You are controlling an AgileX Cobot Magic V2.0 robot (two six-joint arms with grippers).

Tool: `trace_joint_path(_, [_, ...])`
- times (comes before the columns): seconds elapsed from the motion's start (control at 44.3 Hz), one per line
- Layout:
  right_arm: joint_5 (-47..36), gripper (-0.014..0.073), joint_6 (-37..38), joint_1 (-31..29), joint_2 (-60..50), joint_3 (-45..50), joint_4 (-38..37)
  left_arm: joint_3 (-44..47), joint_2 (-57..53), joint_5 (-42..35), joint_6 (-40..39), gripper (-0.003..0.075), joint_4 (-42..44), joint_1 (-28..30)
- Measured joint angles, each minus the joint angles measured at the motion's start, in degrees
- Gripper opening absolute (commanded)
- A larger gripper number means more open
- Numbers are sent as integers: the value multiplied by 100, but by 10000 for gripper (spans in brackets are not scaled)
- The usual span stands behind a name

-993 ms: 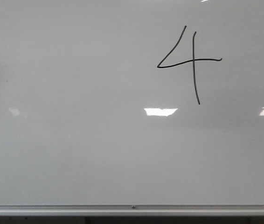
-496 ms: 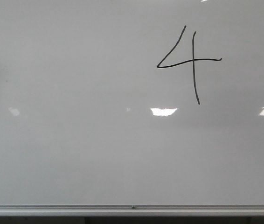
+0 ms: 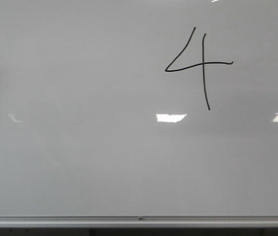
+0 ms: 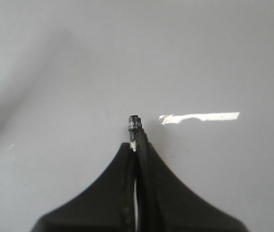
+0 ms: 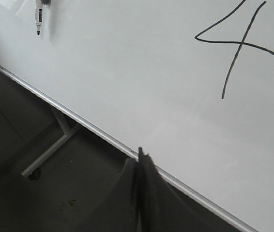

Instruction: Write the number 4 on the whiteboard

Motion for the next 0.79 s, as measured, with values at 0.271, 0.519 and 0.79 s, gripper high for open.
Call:
trace_joint_path(0.271, [0, -105, 0, 0, -13, 0, 0, 1123, -875, -54, -478, -20, 155, 0])
trace_joint_path(0.519, [0, -105, 0, 0, -13, 0, 0, 1427, -875, -222, -527, -20, 242, -279])
trace_joint_path(0.79, [14, -105, 0, 0, -13, 0, 0, 1427, -875, -276, -527, -20, 262, -297])
